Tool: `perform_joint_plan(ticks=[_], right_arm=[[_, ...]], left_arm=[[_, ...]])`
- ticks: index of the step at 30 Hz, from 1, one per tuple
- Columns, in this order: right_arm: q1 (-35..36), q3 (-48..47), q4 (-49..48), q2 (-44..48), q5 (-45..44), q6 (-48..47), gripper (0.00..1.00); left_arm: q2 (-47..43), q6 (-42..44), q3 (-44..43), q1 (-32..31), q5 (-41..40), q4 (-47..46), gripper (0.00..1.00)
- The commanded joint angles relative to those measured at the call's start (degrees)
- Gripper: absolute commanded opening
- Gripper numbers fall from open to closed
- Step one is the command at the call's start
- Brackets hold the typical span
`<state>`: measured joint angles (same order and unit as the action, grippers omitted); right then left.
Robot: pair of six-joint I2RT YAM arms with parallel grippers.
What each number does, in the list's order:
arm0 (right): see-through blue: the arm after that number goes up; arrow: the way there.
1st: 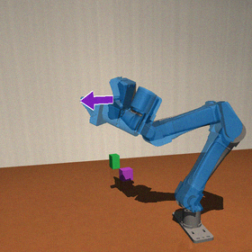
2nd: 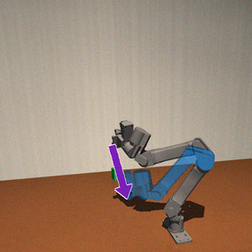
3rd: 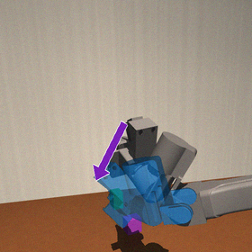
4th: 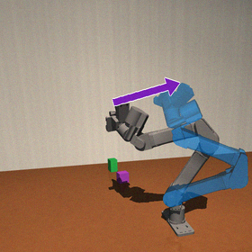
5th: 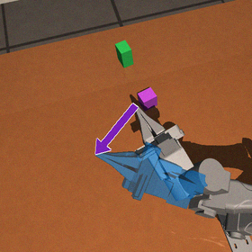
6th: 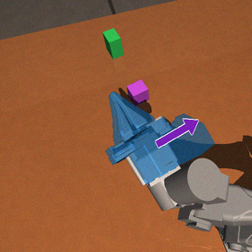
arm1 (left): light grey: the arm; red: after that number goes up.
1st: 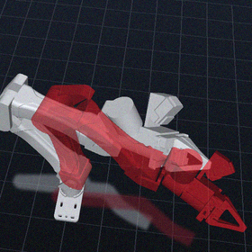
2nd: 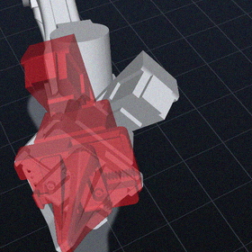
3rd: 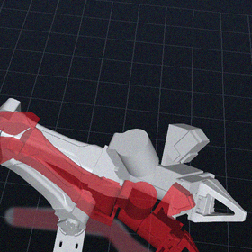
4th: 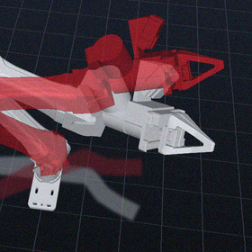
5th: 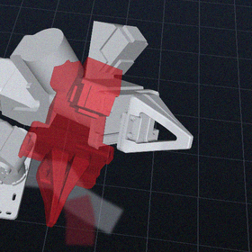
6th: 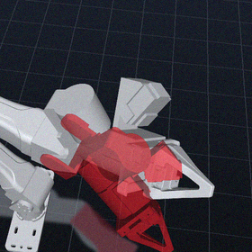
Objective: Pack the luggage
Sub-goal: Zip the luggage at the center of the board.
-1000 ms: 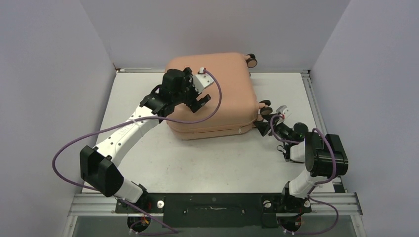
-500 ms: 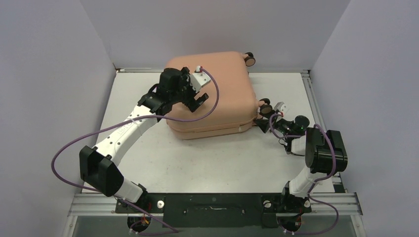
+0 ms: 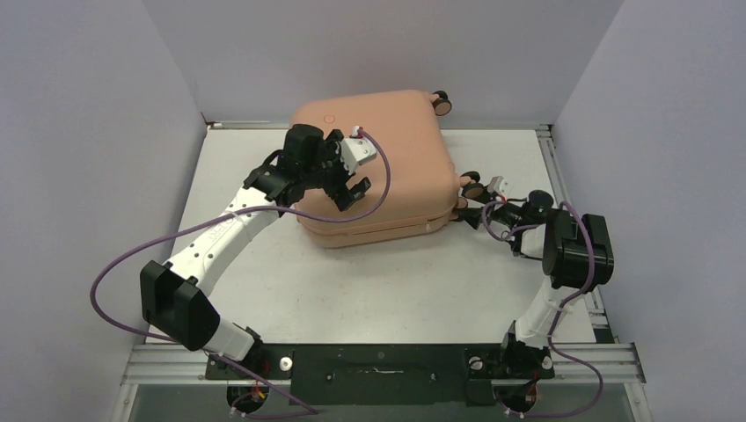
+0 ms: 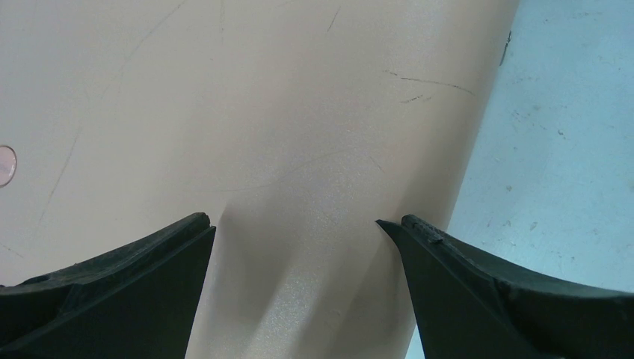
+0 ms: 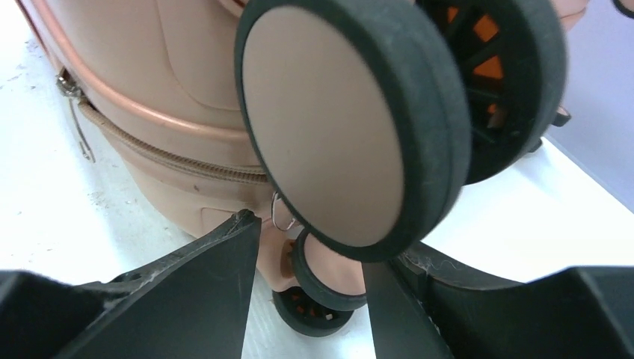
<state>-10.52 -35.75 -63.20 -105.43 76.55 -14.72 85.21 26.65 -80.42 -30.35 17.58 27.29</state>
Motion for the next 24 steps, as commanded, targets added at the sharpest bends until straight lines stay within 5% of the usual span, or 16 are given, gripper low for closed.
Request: perform_joint_plan(ticks=[1, 5, 8, 15, 24], right_arm=[[-0.27, -1.75, -5.31, -1.61, 7.35, -0.11, 0.51], [0.06, -1.83, -17.20, -4.33, 8.13, 9.92, 0.46], [0.22, -1.93, -37.25, -8.76, 8.85, 25.96, 0.38], [1.12, -2.71, -38.67, -9.60, 8.10, 29.36, 0.11], [0.96, 1.11, -38.82, -3.70, 4.92, 28.21, 0.05]], left_arm=[[-2.16, 0.64, -1.80, 0.99, 3.66, 1.20, 0.96], [-2.30, -0.16, -1.59, 1.16, 3.86, 0.62, 0.96], [-2.38, -0.57, -1.22, 1.26, 4.14, 0.29, 0.96], [-2.57, -2.23, -0.85, 1.18, 4.83, -0.69, 0.97], [-2.34, -1.37, -2.39, -0.08, 4.73, 0.48, 1.00]])
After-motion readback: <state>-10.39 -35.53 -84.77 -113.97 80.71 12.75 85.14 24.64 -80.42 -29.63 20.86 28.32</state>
